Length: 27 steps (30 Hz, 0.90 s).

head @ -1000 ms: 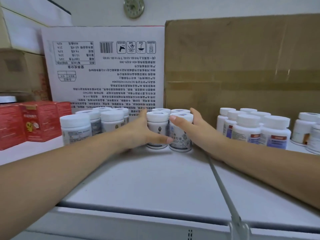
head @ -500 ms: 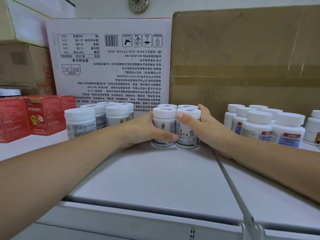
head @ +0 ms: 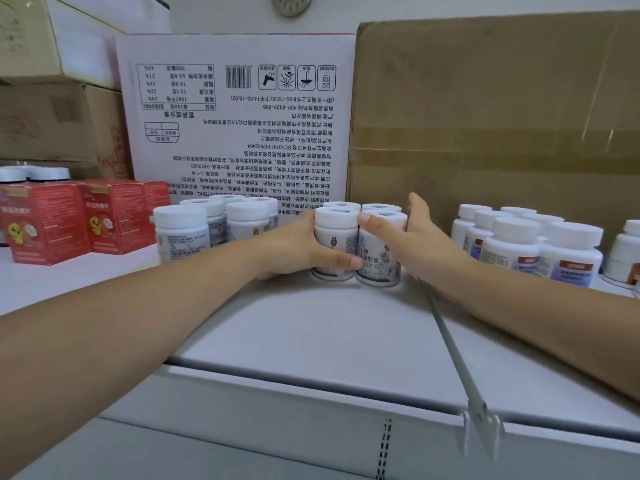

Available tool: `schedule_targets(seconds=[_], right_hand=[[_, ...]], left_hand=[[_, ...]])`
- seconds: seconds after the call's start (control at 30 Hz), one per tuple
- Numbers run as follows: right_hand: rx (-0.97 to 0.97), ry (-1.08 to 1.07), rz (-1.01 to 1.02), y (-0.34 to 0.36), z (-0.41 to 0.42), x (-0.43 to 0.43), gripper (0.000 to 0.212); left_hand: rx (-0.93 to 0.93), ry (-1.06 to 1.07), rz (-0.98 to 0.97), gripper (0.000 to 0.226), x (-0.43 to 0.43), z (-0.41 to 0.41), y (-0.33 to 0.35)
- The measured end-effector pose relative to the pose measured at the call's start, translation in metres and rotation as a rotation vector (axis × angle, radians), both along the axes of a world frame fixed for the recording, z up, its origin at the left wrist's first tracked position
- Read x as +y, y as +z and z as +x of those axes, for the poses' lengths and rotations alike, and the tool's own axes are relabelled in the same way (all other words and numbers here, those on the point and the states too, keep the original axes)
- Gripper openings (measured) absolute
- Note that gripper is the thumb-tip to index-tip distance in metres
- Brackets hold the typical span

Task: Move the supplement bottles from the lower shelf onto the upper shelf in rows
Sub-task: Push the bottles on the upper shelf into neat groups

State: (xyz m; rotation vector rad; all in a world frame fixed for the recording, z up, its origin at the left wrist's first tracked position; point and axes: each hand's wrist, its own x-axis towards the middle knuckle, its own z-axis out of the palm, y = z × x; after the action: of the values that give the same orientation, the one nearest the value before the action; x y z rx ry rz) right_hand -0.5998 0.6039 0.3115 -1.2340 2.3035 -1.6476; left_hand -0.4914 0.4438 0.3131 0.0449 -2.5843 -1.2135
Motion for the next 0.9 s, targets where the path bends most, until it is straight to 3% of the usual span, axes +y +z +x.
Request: schedule_targets(seconds=[0.07,0.13,0.23,0.4,0.53,0.67,0.77,0.9], right_hand=[[0.063,-0.054,-0.058,0.011,0.007,0.005,0.103],[0.207,-0.082,-0.065,0.028,0.015,0.01,0.099],[0.355,-0.079,-0.078,0.061,0.038,0.006,0.093],[0.198,0.057,-0.24,0.094,0.082,-0.044,0.074],[-0.036,0.15,-0.19,0.075,0.102,-0.094,0.089],[-0.118,0.071,-0.107,0.046,0.11,-0.133,0.108],[-0.129,-0.009,-0.084,0.029,0.104,-0.152,0.098],[-0.126,-0.023,-0.07,0.011,0.096,-0.16,0.101]], left_hand=[[-0.033,0.184,-0.099,0.118,-0.002,0.007,0.006],[-0.087,0.311,-0.206,0.138,-0.001,0.019,0.018],[-0.137,0.301,-0.316,0.134,-0.002,0.045,0.046],[-0.06,0.227,-0.336,0.132,-0.028,0.103,0.092],[0.025,0.278,-0.342,0.132,-0.069,0.128,0.092],[0.017,0.291,-0.314,0.14,-0.104,0.133,0.07],[0.024,0.195,-0.183,0.144,-0.123,0.127,0.053],[-0.01,0.15,-0.073,0.155,-0.143,0.118,0.035]])
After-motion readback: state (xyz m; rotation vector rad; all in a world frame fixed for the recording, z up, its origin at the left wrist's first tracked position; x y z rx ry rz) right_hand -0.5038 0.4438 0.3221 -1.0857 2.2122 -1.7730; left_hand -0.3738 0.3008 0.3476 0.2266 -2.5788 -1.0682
